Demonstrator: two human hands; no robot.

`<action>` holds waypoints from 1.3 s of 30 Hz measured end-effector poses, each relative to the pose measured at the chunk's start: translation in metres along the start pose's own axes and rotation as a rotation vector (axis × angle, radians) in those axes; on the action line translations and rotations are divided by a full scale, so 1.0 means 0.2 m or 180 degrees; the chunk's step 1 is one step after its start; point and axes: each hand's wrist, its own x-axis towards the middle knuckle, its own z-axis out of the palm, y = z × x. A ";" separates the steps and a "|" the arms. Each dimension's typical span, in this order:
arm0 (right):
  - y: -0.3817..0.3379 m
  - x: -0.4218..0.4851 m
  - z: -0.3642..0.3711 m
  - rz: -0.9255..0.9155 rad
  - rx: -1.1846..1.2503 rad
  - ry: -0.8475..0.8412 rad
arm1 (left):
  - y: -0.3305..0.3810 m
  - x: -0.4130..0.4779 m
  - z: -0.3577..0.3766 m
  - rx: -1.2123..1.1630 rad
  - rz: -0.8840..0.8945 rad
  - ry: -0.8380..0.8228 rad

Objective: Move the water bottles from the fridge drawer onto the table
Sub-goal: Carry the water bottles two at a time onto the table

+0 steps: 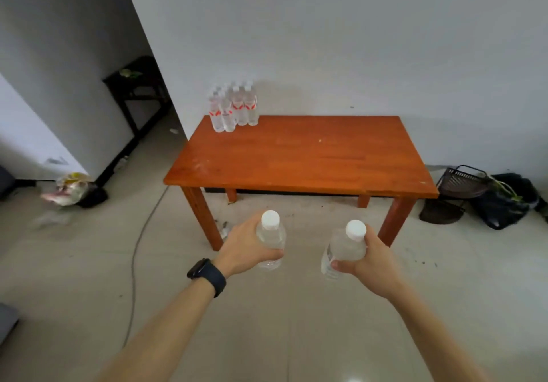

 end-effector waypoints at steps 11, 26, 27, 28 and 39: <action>-0.19 0.92 0.33 0.0113 0.0003 -0.0269 | -0.42 0.77 -0.26 -0.0179 -0.0378 0.0169; -0.56 2.33 0.69 0.0163 -0.0207 -0.0678 | -0.81 2.01 -0.68 -0.0382 -0.0822 0.0179; -0.58 2.42 0.73 0.0175 -0.0226 -0.0681 | -0.85 2.10 -0.71 -0.0353 -0.0826 0.0143; -0.59 2.51 0.78 0.0195 -0.0236 -0.0681 | -0.89 2.20 -0.74 -0.0327 -0.0827 0.0105; -0.79 3.32 1.21 0.0639 -0.0084 -0.0466 | -1.28 3.16 -1.04 -0.0253 -0.0706 -0.0294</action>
